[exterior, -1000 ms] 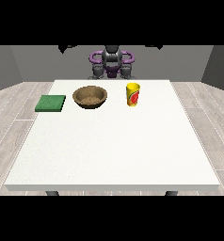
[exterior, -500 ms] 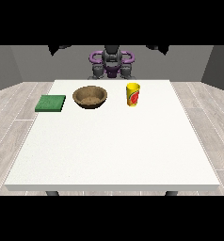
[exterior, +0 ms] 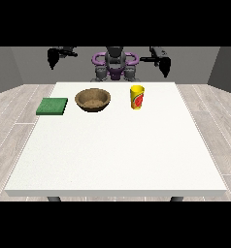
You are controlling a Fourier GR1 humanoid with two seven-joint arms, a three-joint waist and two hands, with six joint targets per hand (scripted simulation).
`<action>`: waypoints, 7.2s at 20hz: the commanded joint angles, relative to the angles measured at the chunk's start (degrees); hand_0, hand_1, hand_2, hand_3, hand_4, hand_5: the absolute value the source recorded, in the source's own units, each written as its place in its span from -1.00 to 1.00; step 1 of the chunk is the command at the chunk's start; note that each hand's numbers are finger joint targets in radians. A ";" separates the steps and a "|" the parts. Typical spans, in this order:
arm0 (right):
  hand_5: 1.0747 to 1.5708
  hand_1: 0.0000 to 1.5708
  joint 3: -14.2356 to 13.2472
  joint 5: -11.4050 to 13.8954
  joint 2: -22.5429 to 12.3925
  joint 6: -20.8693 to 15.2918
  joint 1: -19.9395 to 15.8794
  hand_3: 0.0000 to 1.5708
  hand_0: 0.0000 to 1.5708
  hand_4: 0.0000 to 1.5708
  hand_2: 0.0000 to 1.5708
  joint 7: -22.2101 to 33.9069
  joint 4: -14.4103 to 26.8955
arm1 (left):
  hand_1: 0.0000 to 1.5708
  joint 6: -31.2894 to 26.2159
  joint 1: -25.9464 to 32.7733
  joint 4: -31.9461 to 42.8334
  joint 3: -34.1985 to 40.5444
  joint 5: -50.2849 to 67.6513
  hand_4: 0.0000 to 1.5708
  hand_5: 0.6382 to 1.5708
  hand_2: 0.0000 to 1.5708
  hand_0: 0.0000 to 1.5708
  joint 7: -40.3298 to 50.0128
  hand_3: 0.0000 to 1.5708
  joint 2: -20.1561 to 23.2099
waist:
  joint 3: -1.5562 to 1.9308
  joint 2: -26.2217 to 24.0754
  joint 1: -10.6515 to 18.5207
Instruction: Pick the cup and pour the ball into the bowl, then pick the bowl and place it on the pad
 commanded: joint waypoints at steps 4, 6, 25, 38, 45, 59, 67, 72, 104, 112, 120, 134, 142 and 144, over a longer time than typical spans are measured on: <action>1.00 -1.00 1.01 1.82 0.08 -0.67 -4.91 -1.00 -1.00 -1.00 -1.00 -1.37 -1.11 | -1.00 1.99 -2.39 14.06 0.48 -3.60 -1.00 0.89 -1.00 -1.00 -16.07 -1.00 -2.61 | -0.05 7.04 -2.65; 1.00 -1.00 -0.55 1.04 -0.38 0.23 -5.81 -1.00 -1.00 -1.00 -1.00 -2.72 3.55 | -1.00 8.14 -2.53 14.10 -5.12 -5.35 -1.00 0.89 -1.00 -1.00 -16.33 -1.00 -6.41 | -0.01 5.19 -1.88; 1.00 -1.00 -3.21 -0.23 -2.75 4.90 -8.87 -1.00 -1.00 -1.00 -1.00 -8.24 8.90 | -1.00 9.39 -18.93 47.16 4.12 -4.73 -1.00 0.90 -1.00 -1.00 -36.93 -1.00 -2.53 | -0.03 11.81 -4.84; 1.00 -1.00 -5.77 -0.46 -6.52 8.56 -8.01 -1.00 -1.00 -1.00 -1.00 -11.37 12.68 | 0.69 27.14 -16.01 46.70 0.27 -14.13 0.91 0.29 1.00 0.69 -39.29 1.00 -3.60 | 0.02 11.54 -7.07; 0.99 -1.00 -5.11 0.05 -4.78 6.17 -5.55 -1.00 -1.00 -1.00 -1.00 -5.49 17.76 | 0.80 29.52 -18.93 46.30 -7.10 -25.61 1.00 0.48 1.00 0.80 -20.04 1.00 7.61 | 0.22 -4.12 -2.41; 0.99 -1.00 -8.21 -2.27 -8.79 11.86 -8.42 -1.00 -1.00 -1.00 -1.00 -8.86 26.56 | 0.90 31.44 -30.95 44.98 -15.54 -42.05 1.00 0.36 1.00 0.90 4.59 1.00 10.43 | 0.02 -2.68 -2.44; 0.99 -1.00 -6.40 1.48 -7.49 11.51 -6.55 -1.00 -1.00 -1.00 -1.00 -12.76 30.83 | 0.96 32.96 -38.02 47.26 -28.98 -61.63 1.00 0.13 1.00 0.96 24.12 1.00 4.70 | 0.15 -7.91 -2.45; 1.00 -1.00 -8.37 -0.52 -9.50 12.22 -9.17 -1.00 -1.00 -1.00 -1.00 -10.69 33.47 | 0.96 28.64 -43.98 48.71 -37.13 -73.22 0.89 0.49 1.00 0.96 30.68 1.00 2.45 | 0.19 -8.63 -2.81; 0.98 -1.00 -8.44 -0.22 -5.06 6.04 -7.20 -1.00 -1.00 -0.68 -1.00 -8.05 34.53 | 0.30 28.68 -34.86 38.20 -24.28 -65.74 0.77 0.42 0.60 0.30 32.32 0.20 -6.31 | -0.77 -8.84 5.96; 1.00 -1.00 -4.44 2.10 1.35 1.15 -12.80 -1.00 -1.00 -0.63 -1.00 -8.93 31.11 | -1.00 29.84 -22.76 23.23 -16.40 -28.43 -1.00 0.97 -1.00 -1.00 16.83 -1.00 -6.61 | -0.96 -0.21 4.13; 1.00 -1.00 -1.85 6.63 10.45 -11.20 -13.18 -1.00 -1.00 -0.59 -1.00 -11.96 31.13 | -1.00 17.15 -11.93 18.73 -15.69 -15.18 -1.00 0.98 -1.00 -1.00 -4.22 -1.00 -6.29 | -0.05 2.83 9.89; 0.96 -1.00 -5.04 3.57 4.71 -9.17 -23.04 -1.00 -1.00 -0.74 -1.00 -18.43 50.02 | -1.00 7.41 -12.03 14.53 -8.93 -11.22 -1.00 0.99 -1.00 -1.00 -3.07 -1.00 1.46 | 0.02 4.49 8.59; 0.98 -1.00 -6.15 3.18 6.05 -11.02 -25.98 -1.00 -1.00 -0.82 -1.00 -26.51 58.76 | -1.00 4.49 -10.54 9.57 -9.40 -10.77 -1.00 0.99 -1.00 -1.00 -3.59 -1.00 2.10 | 0.04 8.39 11.91; 0.90 -1.00 -8.14 0.75 8.19 -13.64 -23.72 -1.00 -1.00 -0.41 -1.00 -19.03 60.35 | -1.00 6.67 -12.97 8.50 -9.44 -11.40 -1.00 0.99 -1.00 -1.00 1.55 -1.00 1.63 | 0.05 6.74 10.71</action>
